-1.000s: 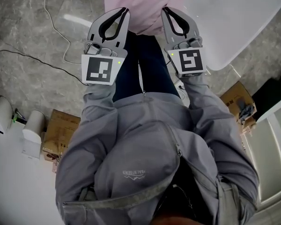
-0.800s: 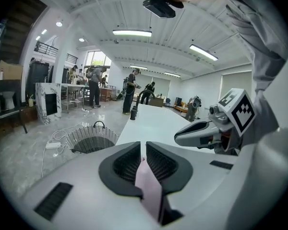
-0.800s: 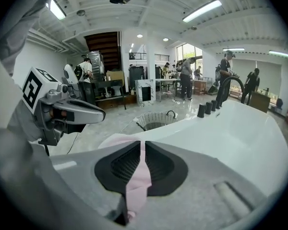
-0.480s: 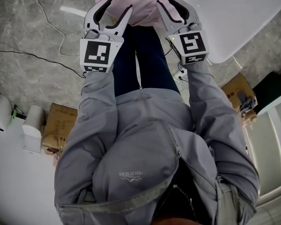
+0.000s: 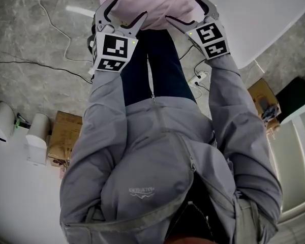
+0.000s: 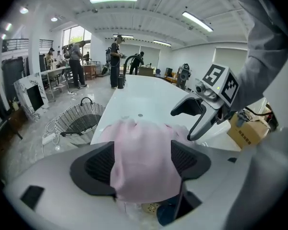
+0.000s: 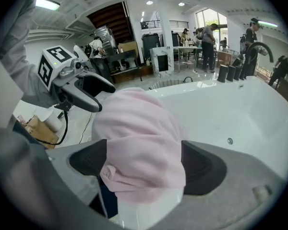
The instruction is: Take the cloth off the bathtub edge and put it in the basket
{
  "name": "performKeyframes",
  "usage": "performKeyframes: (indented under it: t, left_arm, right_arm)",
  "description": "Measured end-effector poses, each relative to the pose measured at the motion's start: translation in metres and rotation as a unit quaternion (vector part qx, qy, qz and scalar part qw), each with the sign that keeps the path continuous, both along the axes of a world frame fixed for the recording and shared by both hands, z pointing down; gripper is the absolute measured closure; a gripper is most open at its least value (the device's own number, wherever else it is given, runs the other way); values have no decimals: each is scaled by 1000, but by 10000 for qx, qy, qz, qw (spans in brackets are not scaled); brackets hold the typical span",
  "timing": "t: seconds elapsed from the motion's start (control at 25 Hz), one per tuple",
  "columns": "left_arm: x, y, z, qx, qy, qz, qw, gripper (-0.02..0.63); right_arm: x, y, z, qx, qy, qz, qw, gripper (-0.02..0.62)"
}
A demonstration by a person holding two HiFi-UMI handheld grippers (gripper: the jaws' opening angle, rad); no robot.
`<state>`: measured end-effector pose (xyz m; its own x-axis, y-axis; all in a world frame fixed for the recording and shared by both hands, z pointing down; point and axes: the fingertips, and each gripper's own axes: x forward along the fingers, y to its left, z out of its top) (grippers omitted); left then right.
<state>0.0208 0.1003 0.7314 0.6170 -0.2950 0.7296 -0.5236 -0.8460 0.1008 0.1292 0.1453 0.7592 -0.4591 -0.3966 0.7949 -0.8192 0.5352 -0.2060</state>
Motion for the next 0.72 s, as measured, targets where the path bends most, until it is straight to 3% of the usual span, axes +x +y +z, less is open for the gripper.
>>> performKeyframes:
  t: [0.24, 0.48, 0.72]
  left_arm:
    - [0, 2, 26, -206, -357, 190, 9990, 250]
    - [7, 9, 47, -454, -542, 299, 9970, 250]
    - [12, 12, 56, -628, -599, 450, 9952, 252]
  right_arm:
    - [16, 2, 44, -592, -98, -142, 9981, 129]
    - [4, 8, 67, -1627, -994, -205, 9814, 126]
    - [-11, 14, 70, -1829, -1081, -414, 9763, 127]
